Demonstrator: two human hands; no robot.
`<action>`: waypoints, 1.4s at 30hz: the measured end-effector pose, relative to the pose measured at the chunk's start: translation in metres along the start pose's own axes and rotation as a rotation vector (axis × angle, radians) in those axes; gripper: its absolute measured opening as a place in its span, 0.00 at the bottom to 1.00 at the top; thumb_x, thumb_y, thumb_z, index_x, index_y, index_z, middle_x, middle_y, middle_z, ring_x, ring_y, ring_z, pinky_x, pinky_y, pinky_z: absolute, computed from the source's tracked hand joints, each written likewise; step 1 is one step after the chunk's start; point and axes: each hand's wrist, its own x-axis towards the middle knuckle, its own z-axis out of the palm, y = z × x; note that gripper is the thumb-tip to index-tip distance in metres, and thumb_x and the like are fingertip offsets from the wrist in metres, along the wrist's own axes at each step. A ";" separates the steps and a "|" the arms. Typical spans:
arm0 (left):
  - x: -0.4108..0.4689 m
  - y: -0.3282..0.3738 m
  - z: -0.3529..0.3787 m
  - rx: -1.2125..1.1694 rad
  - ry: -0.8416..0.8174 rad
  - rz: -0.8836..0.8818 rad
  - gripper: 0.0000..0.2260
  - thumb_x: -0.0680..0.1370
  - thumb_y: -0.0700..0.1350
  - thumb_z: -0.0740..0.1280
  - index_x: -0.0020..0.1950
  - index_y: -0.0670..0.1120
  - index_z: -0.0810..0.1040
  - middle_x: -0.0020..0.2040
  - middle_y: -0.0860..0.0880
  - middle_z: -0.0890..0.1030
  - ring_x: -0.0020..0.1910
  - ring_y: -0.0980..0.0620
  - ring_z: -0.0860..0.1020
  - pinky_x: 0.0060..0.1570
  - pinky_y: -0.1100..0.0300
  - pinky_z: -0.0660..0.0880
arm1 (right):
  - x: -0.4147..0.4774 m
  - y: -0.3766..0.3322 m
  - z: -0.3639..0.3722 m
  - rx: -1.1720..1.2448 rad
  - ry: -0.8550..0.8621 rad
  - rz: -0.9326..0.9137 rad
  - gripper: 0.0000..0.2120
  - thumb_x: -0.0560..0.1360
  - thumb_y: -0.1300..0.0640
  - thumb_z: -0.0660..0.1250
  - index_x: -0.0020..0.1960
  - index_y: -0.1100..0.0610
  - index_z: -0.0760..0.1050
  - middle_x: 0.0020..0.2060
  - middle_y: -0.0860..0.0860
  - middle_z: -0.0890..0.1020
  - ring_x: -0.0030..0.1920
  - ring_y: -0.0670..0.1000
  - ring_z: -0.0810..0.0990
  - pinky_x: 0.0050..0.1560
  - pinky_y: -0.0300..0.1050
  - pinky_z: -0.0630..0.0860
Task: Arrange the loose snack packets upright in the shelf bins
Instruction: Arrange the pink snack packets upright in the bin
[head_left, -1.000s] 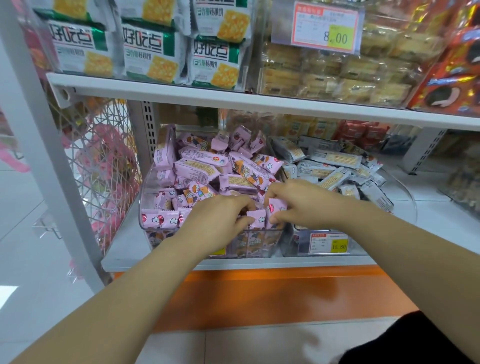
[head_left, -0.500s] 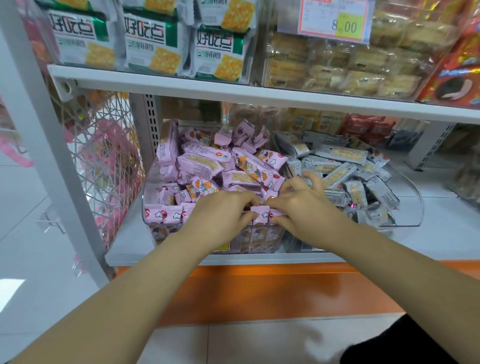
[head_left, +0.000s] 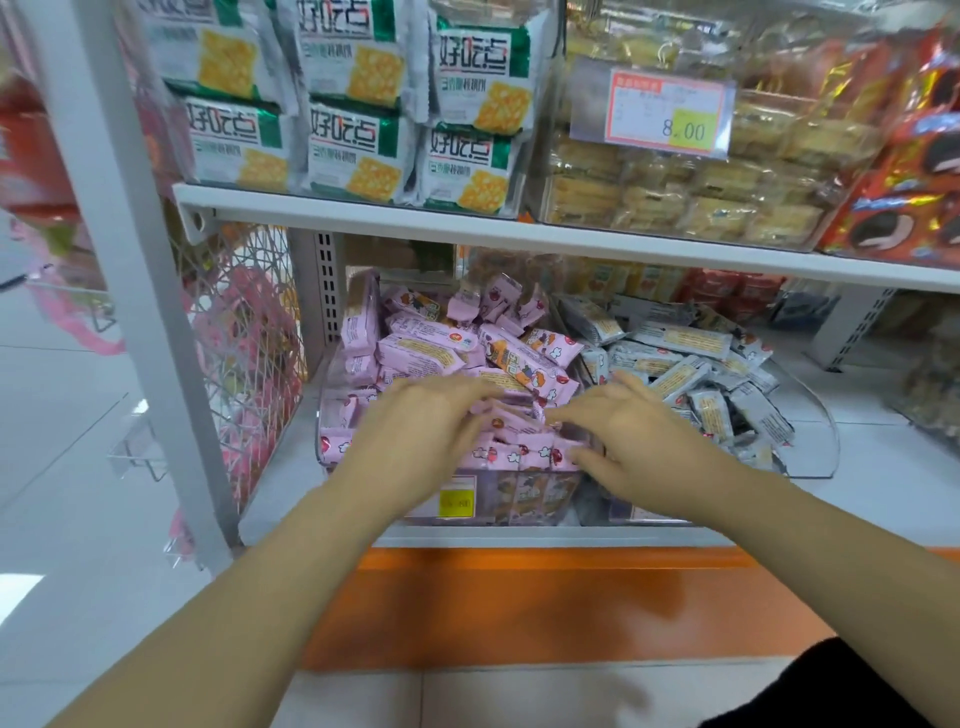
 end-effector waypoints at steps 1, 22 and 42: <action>-0.003 -0.011 -0.007 -0.039 0.059 -0.050 0.13 0.79 0.44 0.65 0.63 0.52 0.78 0.57 0.53 0.82 0.55 0.48 0.79 0.55 0.53 0.73 | 0.006 -0.003 -0.002 0.032 0.027 0.003 0.20 0.79 0.49 0.61 0.70 0.48 0.68 0.62 0.47 0.77 0.64 0.48 0.69 0.72 0.45 0.52; -0.034 -0.072 -0.019 -0.414 0.157 -0.557 0.18 0.79 0.37 0.62 0.64 0.54 0.76 0.52 0.55 0.77 0.34 0.79 0.72 0.32 0.76 0.72 | 0.074 -0.034 0.013 0.151 -0.086 0.122 0.08 0.77 0.53 0.64 0.55 0.47 0.77 0.46 0.43 0.78 0.44 0.48 0.74 0.45 0.45 0.74; -0.029 -0.094 -0.032 -0.621 0.073 -0.501 0.13 0.78 0.43 0.66 0.49 0.63 0.76 0.48 0.66 0.79 0.45 0.69 0.78 0.44 0.77 0.70 | 0.165 -0.085 0.024 -0.062 -0.173 -0.357 0.16 0.75 0.49 0.66 0.63 0.43 0.74 0.53 0.47 0.81 0.56 0.52 0.72 0.64 0.49 0.61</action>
